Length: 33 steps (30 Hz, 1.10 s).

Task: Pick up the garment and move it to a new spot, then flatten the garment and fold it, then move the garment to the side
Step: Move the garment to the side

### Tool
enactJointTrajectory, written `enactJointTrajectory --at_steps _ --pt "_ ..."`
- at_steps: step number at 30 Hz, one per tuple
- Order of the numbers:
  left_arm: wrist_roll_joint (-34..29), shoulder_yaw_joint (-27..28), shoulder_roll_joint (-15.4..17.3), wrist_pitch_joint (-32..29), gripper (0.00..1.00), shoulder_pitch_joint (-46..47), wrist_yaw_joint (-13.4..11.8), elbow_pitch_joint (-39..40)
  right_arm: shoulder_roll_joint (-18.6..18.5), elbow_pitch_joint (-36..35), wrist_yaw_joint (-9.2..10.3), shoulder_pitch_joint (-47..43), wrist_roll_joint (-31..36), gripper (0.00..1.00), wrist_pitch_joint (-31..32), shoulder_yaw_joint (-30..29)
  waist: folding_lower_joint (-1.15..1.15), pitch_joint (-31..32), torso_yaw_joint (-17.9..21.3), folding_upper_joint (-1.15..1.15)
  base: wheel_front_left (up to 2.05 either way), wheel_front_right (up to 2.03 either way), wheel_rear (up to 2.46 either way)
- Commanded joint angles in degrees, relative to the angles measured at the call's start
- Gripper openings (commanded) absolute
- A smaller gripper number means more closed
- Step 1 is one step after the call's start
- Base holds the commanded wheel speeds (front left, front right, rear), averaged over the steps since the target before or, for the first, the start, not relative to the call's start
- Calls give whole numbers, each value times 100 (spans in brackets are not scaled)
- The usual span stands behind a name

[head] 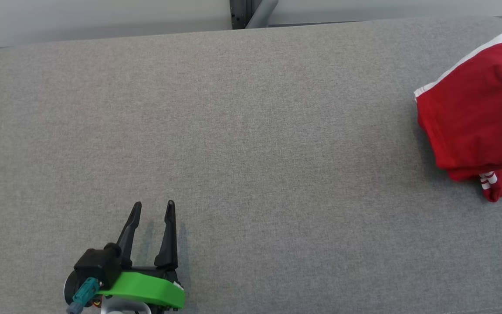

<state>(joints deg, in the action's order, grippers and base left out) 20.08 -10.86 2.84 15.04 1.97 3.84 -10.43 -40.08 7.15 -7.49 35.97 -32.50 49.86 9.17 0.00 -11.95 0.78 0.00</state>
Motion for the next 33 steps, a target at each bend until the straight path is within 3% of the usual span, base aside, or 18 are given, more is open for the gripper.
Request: enactJointTrajectory --at_steps 1,10,17,31,32,33 --pt "-54 24 12 14 100 97 31 -8 -31 79 1 48 30 0 40 -103 0 -60 -16 0 0 0 0" --pt "-228 105 12 14 100 160 85 -59 -70 465 1 -346 215 0 -21 -741 0 -324 -15 0 0 0 0" --pt "-467 219 12 14 100 309 188 -79 -39 960 2 -634 732 0 -456 -987 0 -509 -50 0 0 0 0" --pt "-467 130 12 14 100 227 193 -71 357 2177 6 -632 2245 0 -2516 -1411 0 -593 -111 0 0 0 0" --pt "-468 126 12 14 100 227 186 -68 404 2247 6 -599 2358 22 -2665 -1445 0 -595 -108 0 0 0 0" --pt "-471 125 12 14 100 229 181 -67 446 2312 6 -580 2488 35 -2807 -1486 0 -596 -101 0 0 0 0"
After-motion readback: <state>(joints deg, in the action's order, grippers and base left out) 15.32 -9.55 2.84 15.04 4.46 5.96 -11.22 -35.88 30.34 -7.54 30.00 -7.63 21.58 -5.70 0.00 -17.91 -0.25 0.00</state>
